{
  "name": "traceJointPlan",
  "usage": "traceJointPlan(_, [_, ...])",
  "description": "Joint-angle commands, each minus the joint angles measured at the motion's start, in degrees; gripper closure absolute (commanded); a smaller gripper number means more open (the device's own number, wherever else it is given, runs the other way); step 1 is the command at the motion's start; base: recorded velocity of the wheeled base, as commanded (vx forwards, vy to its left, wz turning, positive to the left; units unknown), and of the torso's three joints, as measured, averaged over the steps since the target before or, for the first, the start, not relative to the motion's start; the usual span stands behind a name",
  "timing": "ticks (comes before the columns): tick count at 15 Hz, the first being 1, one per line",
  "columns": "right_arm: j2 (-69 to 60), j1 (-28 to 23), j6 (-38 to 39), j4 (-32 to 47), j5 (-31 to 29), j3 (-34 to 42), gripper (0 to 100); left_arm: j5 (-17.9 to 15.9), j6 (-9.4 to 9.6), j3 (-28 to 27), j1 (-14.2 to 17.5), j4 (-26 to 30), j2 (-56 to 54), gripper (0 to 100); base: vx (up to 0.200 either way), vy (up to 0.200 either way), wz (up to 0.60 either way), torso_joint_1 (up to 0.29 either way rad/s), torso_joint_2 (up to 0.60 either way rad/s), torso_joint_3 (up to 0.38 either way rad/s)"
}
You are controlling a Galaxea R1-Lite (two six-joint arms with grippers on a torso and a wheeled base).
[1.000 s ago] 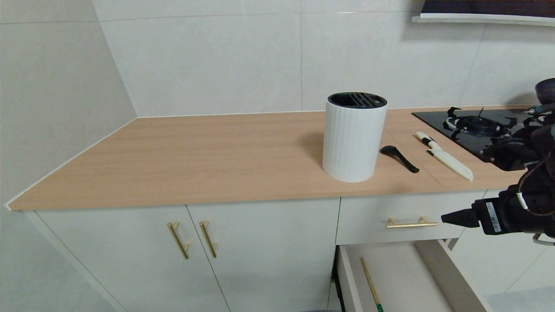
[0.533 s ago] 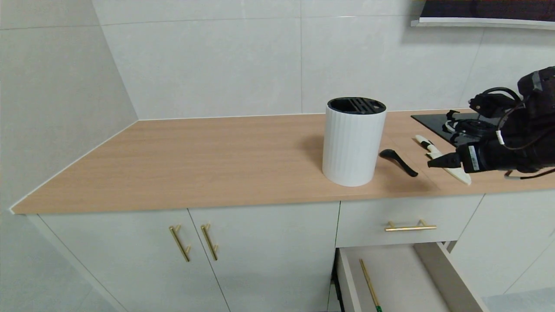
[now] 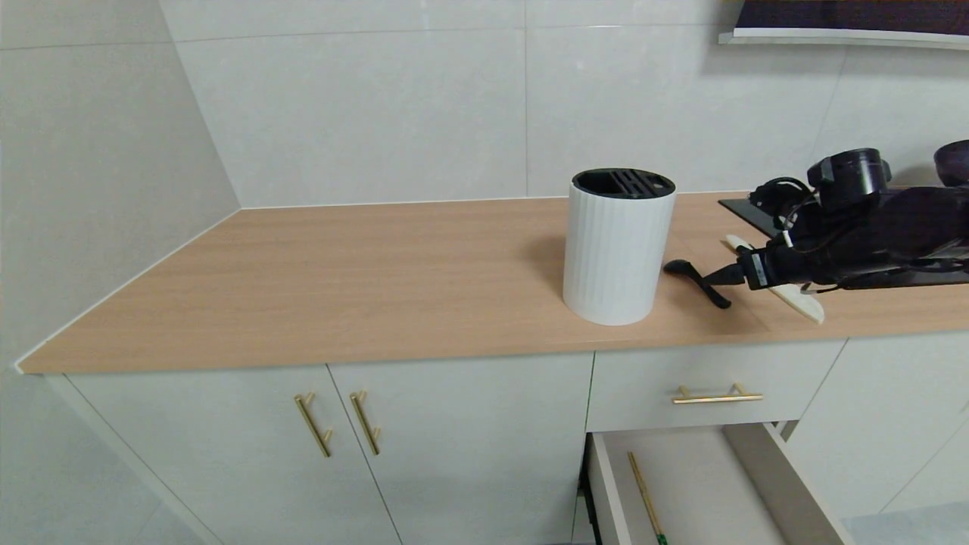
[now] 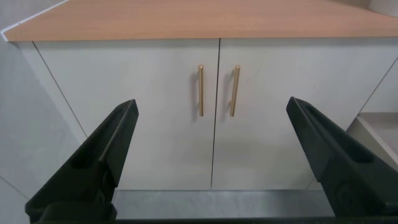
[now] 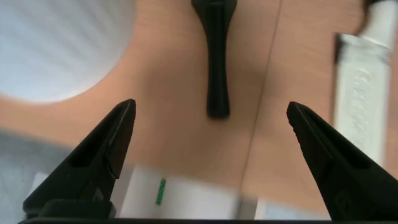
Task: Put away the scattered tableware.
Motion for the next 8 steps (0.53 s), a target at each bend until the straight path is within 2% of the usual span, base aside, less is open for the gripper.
traceJointPlan(1, [6.2, 0.2, -0.1, -3.7, 0.2, -1.2, 0, 0.0, -0.02, 0.0, 0.0, 0.0, 0.0, 0, 0.000, 0.000, 0.00, 0.000, 0.00, 0.000])
traceJointPlan(5, [9.8, 0.2, 0.2, -8.3, 3.3, -2.0, 0, 0.0, -0.02, 0.0, 0.0, 0.0, 0.0, 0, 0.000, 0.000, 0.00, 0.000, 0.00, 0.000])
traceJointPlan(8, [11.1, 0.5, 0.3, -10.1, 3.4, -2.2, 0, 0.0, -0.02, 0.0, 0.0, 0.0, 0.0, 0, 0.000, 0.000, 0.00, 0.000, 0.00, 0.000])
